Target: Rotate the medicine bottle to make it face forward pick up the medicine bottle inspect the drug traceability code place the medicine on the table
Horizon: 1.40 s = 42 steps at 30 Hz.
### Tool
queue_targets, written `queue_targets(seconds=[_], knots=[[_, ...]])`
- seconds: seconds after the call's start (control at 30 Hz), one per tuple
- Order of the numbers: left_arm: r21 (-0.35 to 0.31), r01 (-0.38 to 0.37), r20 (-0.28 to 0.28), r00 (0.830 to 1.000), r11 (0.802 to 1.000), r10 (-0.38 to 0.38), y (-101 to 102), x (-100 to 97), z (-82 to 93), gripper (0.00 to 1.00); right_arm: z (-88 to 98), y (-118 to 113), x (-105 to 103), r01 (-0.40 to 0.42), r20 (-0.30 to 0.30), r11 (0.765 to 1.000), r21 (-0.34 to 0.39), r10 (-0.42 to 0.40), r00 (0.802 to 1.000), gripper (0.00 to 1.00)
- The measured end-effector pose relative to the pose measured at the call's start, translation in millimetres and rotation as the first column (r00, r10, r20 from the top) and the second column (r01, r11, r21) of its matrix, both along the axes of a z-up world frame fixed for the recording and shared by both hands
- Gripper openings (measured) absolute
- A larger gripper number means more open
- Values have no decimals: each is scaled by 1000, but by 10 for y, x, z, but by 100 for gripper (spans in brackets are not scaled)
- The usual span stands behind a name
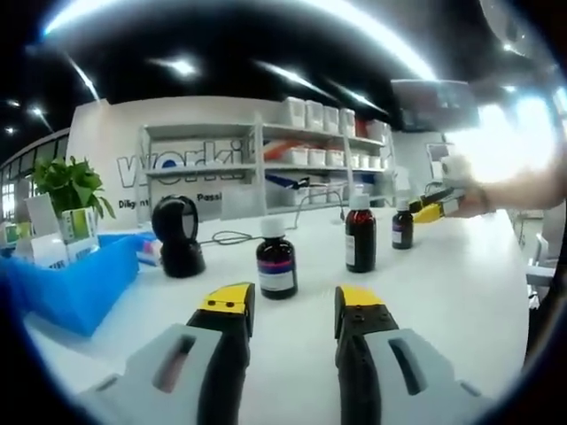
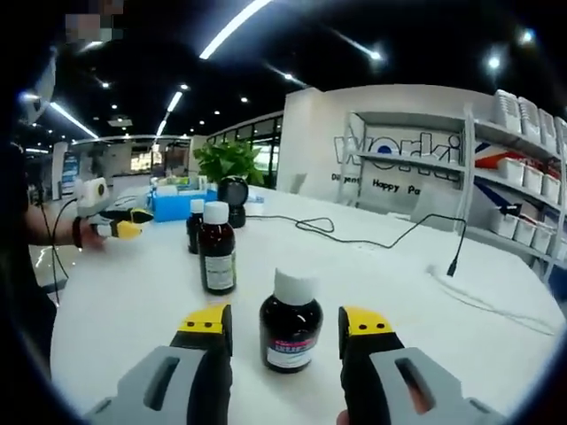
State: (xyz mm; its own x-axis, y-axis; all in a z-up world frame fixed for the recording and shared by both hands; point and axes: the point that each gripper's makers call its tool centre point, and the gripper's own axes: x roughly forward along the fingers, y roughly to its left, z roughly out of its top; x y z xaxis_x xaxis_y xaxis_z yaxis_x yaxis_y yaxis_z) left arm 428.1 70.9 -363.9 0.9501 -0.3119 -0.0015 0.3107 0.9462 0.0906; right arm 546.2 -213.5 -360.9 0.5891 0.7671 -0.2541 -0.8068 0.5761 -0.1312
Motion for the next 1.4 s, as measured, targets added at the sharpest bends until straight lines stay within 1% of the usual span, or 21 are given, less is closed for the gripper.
queue_targets(seconds=[0.17,0.23,0.3,0.4,0.43,0.47,0.57,0.6,0.67,0.7,0.73,0.77,0.8,0.97,1.07,1.13,1.2,1.4], knots=[[4,2,2,1000,1000,-2,-12,2,4,29,-24,41,75,-77,-9,997,-20,77,997,42],[3,8,-3,1000,1000,-8,-26,1,-3,29,-58,65,85,-106,-34,994,-13,105,994,41],[9,13,-8,1000,1000,-13,-42,1,-15,29,-79,87,84,-131,-46,991,-9,131,990,41],[18,16,-10,1000,1000,-16,-55,0,-21,29,-88,112,74,-166,-40,986,-14,165,985,41],[20,16,-9,1000,1000,-15,-51,0,-24,29,-79,125,68,-189,-18,982,-29,188,982,40],[22,13,-9,1000,1000,-13,-46,1,-24,29,-107,124,76,-200,-17,978,-56,199,980,40],[21,13,-9,1000,1000,-13,-42,2,-23,29,-116,139,99,-224,-25,973,-62,223,975,38],[21,14,-9,1000,1000,-14,-44,1,-23,29,-123,143,110,-230,-44,972,-50,228,973,36],[24,16,-9,1000,1000,-16,-48,0,-26,29,-138,136,133,-243,-63,969,-42,240,969,34],[25,16,-10,1000,1000,-16,-50,0,-27,29,-117,160,85,-267,-97,964,-2,265,959,33],[26,16,-10,1000,1000,-16,-50,0,-28,29,-103,155,89,-257,-113,966,20,258,960,31],[26,16,-10,1000,1000,-16,-49,0,-27,29,-112,144,98,-260,-99,966,-1,258,961,28],[26,16,-10,1000,1000,-15,-48,0,-27,29,-133,134,92,-261,-92,965,-23,258,962,28],[25,15,-10,1000,1000,-14,-44,3,-28,29,-128,138,59,-249,-80,968,-14,247,966,28],[27,18,-11,1000,999,-18,-52,4,-32,29,-125,144,52,-221,-74,975,-11,220,973,28],[30,19,-11,1000,999,-19,-55,3,-33,29,-126,135,57,-190,-72,982,-9,189,979,28],[29,19,-11,1000,999,-19,-55,2,-32,29,-124,132,63,-144,-57,990,-1,144,988,28],[20,22,-6,1000,1000,-22,-51,0,-20,29,-123,99,76,-55,-48,998,14,56,997,28]])
